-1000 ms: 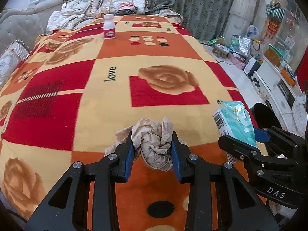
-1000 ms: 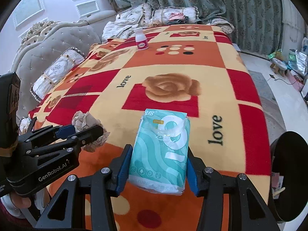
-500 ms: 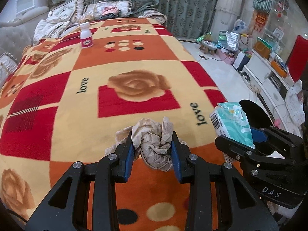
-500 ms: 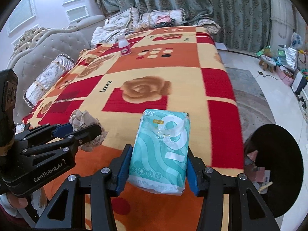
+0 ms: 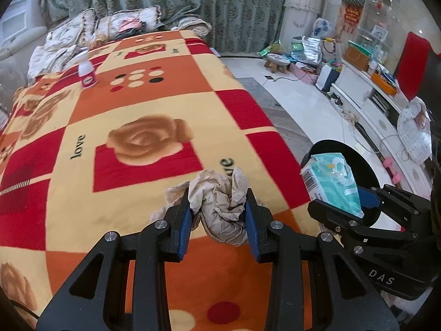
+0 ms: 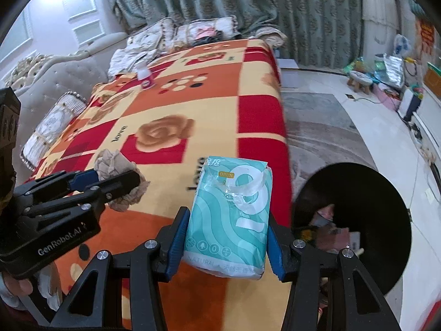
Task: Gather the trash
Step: 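Carry the beige tissue and tissue pack over the black bin with both tools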
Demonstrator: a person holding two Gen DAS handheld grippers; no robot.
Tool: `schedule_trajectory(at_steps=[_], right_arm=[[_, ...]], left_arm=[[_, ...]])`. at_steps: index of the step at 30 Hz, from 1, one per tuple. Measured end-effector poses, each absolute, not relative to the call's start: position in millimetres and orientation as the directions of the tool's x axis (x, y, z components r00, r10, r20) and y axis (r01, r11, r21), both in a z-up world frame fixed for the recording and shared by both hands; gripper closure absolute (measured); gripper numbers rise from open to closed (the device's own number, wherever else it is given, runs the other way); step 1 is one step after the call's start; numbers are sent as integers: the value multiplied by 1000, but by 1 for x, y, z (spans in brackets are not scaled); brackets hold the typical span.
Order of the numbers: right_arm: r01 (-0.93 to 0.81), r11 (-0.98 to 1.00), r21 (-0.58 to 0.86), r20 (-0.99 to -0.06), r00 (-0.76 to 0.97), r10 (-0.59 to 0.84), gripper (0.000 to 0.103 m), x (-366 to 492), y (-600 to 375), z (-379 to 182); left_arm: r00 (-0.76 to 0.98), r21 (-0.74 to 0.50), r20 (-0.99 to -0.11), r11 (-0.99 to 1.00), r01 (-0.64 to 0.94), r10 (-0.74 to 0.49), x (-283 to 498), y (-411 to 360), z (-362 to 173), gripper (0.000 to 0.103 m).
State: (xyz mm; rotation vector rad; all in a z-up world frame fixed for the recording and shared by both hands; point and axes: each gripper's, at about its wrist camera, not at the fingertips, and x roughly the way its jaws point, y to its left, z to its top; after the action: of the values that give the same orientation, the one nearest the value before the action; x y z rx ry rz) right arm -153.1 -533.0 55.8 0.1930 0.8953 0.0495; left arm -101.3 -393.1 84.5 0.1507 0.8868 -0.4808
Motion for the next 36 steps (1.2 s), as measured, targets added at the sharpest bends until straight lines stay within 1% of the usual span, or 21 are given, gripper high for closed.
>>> schedule_trajectory(at_steps=[16, 36], right_arm=[[158, 969, 190, -784, 619, 53, 54, -174, -595, 49], [234, 955, 183, -801, 599, 7, 54, -187, -637, 38]], left_arm=[[475, -97, -784, 835, 541, -399, -104, -449, 78, 71], [426, -111, -792, 790, 603, -437, -100, -501, 70, 71]])
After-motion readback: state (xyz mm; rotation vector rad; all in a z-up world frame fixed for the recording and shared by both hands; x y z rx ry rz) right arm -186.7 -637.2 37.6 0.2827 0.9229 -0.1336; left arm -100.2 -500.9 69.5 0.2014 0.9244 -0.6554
